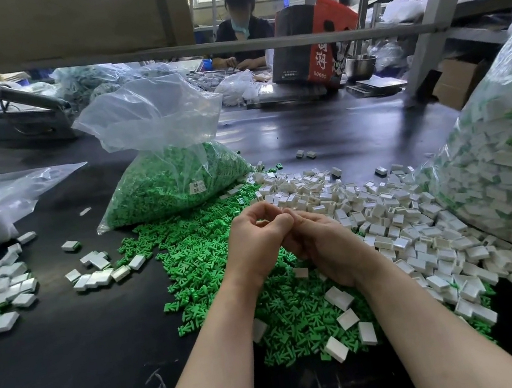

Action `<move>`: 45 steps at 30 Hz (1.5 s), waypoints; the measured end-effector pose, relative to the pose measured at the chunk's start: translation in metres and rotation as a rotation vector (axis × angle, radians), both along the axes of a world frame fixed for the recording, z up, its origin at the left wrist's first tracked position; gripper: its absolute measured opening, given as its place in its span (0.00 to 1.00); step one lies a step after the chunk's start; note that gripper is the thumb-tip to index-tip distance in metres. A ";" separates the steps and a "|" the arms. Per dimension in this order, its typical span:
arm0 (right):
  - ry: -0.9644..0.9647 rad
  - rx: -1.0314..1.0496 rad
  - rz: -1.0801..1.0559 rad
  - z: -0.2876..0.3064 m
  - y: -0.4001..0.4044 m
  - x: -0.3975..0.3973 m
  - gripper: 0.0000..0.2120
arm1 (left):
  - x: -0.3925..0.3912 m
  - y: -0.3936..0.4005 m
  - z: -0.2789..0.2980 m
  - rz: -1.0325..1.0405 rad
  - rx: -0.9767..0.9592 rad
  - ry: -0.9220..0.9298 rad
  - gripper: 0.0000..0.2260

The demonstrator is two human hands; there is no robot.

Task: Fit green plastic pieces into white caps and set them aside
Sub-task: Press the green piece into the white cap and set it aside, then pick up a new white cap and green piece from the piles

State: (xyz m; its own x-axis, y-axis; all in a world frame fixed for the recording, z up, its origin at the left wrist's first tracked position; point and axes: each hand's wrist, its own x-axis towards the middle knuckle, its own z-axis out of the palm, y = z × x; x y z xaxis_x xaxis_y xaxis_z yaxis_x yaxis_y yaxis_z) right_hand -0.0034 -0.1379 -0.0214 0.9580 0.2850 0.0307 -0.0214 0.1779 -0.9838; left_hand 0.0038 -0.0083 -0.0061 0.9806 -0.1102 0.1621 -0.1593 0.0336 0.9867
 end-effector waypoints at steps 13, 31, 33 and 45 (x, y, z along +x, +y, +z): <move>0.042 0.006 -0.027 0.004 0.007 -0.002 0.24 | 0.000 0.002 0.001 -0.004 -0.075 0.063 0.02; -0.115 -0.213 -0.111 0.013 0.003 -0.004 0.19 | 0.015 0.072 0.004 0.401 0.194 0.027 0.02; -0.143 -0.224 -0.148 0.014 0.004 -0.003 0.18 | 0.018 0.095 0.000 0.572 0.357 0.024 0.02; -0.269 -0.389 -0.544 0.016 -0.008 0.001 0.15 | 0.012 0.137 -0.009 1.012 0.902 0.330 0.11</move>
